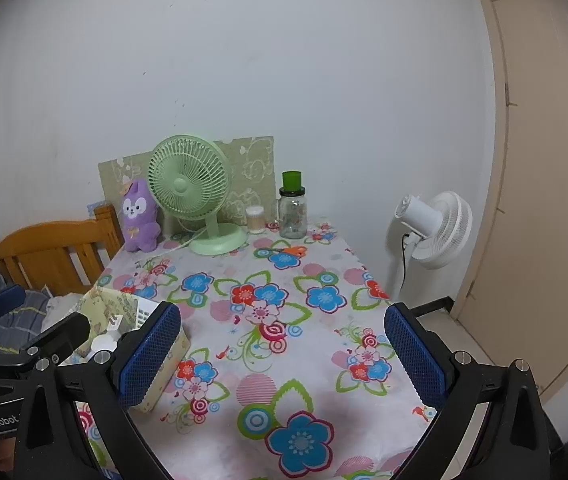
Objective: Organize rigid objects
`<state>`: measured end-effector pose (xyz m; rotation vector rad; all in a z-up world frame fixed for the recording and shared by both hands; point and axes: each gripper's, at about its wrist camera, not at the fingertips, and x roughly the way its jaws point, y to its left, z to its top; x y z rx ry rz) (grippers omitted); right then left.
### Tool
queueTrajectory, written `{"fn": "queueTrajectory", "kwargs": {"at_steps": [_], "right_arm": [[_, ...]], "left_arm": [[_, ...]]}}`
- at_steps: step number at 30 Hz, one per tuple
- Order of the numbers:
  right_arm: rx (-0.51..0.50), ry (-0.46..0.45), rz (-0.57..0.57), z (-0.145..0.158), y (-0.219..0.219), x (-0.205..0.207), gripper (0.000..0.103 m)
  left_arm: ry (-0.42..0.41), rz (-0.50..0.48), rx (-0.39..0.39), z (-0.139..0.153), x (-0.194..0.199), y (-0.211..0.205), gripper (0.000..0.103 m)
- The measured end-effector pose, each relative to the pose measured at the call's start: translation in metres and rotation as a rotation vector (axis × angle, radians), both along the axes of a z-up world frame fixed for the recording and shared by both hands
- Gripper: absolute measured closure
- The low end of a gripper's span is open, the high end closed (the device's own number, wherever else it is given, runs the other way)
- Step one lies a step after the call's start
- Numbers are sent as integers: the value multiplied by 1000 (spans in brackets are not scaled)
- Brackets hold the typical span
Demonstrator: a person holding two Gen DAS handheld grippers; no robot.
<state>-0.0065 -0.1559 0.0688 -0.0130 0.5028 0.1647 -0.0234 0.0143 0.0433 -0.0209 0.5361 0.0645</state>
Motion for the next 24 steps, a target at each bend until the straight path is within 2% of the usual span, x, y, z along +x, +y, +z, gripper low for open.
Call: {"fn": "queueTrajectory", "kwargs": {"at_steps": [24], "right_arm": [[16,2,-1,1,0,-1,0]], "left_arm": [[9,0,-22,1,-1,-1,0]]}}
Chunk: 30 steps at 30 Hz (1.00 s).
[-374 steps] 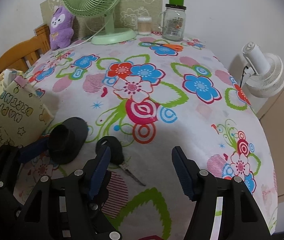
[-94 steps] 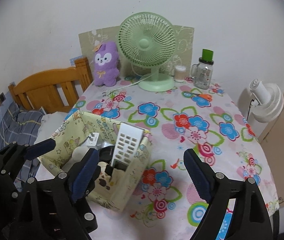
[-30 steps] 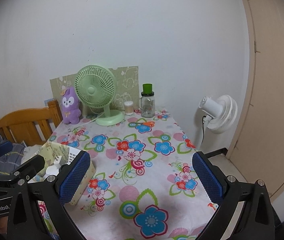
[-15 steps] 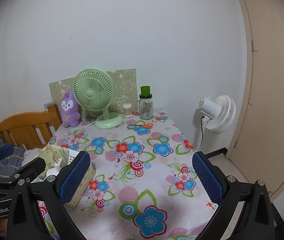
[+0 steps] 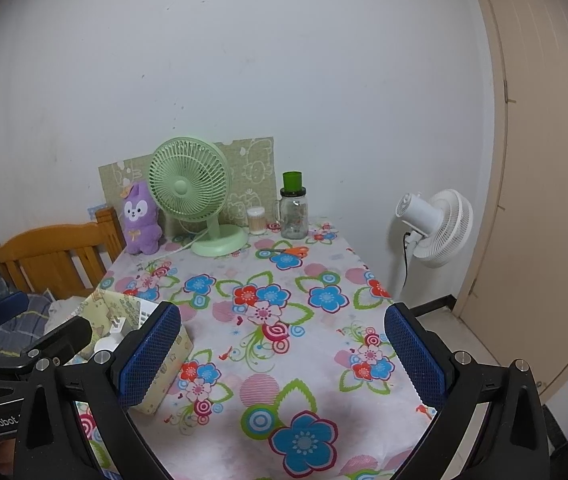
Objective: Organize rigid objects
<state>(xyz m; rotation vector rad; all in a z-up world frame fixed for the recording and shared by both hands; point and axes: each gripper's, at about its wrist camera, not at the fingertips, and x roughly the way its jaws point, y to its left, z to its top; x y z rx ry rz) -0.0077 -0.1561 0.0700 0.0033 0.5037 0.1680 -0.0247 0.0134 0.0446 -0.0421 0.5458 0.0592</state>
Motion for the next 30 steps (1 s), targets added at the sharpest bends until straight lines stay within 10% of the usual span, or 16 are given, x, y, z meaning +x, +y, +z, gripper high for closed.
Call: {"fn": "queueTrajectory", "kwargs": {"at_steps": [30], "right_arm": [[-10,18,9,-7,7,10,0]], "left_arm": [[7,-2,-15,-3,3,3,0]]}}
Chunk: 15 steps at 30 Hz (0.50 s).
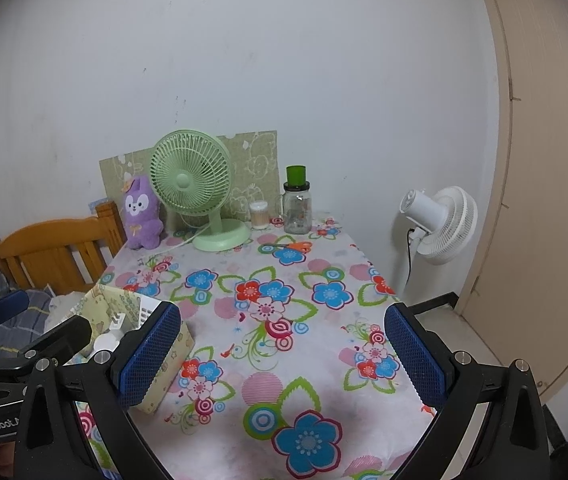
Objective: Organize rigid objects
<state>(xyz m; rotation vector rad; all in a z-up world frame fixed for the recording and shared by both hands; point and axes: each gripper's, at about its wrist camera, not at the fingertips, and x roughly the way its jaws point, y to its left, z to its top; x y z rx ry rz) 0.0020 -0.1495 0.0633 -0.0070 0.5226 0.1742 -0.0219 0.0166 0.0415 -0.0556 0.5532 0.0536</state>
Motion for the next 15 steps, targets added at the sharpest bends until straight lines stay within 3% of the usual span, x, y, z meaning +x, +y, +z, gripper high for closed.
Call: {"fn": "queueTrajectory", "kwargs": {"at_steps": [15], "right_arm": [[-2,1,-7,-2,2,8,0]], "left_arm": [[13,-2,-19,-1,12,4,0]]}}
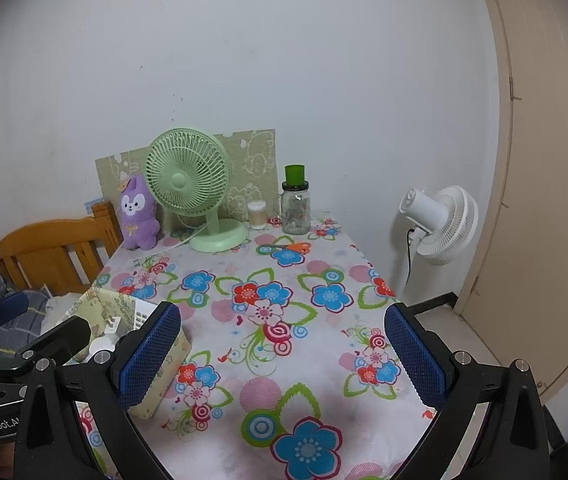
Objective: Organize rigid objects
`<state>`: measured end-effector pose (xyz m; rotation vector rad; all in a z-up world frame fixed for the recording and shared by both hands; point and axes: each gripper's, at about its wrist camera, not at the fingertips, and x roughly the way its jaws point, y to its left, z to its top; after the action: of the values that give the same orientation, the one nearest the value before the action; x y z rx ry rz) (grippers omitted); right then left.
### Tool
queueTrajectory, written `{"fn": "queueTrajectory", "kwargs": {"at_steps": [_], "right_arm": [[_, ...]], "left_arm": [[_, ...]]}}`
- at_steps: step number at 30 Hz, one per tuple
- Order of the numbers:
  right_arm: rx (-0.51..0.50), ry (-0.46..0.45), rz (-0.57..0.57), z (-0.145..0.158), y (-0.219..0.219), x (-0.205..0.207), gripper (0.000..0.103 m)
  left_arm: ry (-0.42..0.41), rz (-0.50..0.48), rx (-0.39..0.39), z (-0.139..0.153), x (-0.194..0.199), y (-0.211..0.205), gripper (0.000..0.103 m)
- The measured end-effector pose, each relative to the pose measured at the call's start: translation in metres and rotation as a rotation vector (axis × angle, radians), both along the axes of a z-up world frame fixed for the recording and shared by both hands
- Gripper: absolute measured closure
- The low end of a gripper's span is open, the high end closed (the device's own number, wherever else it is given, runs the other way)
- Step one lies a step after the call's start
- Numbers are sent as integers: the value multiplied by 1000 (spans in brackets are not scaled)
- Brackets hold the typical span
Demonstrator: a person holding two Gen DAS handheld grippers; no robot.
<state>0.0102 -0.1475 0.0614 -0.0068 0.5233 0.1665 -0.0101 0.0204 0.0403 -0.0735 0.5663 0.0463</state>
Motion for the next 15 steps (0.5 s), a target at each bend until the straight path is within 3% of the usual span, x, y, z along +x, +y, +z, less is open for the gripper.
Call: {"fn": "queueTrajectory", "kwargs": {"at_steps": [15], "right_arm": [[0,-13,-4,5,0,-3,0]], "left_arm": [[-14,-7,0,2,-3,1,0]]}}
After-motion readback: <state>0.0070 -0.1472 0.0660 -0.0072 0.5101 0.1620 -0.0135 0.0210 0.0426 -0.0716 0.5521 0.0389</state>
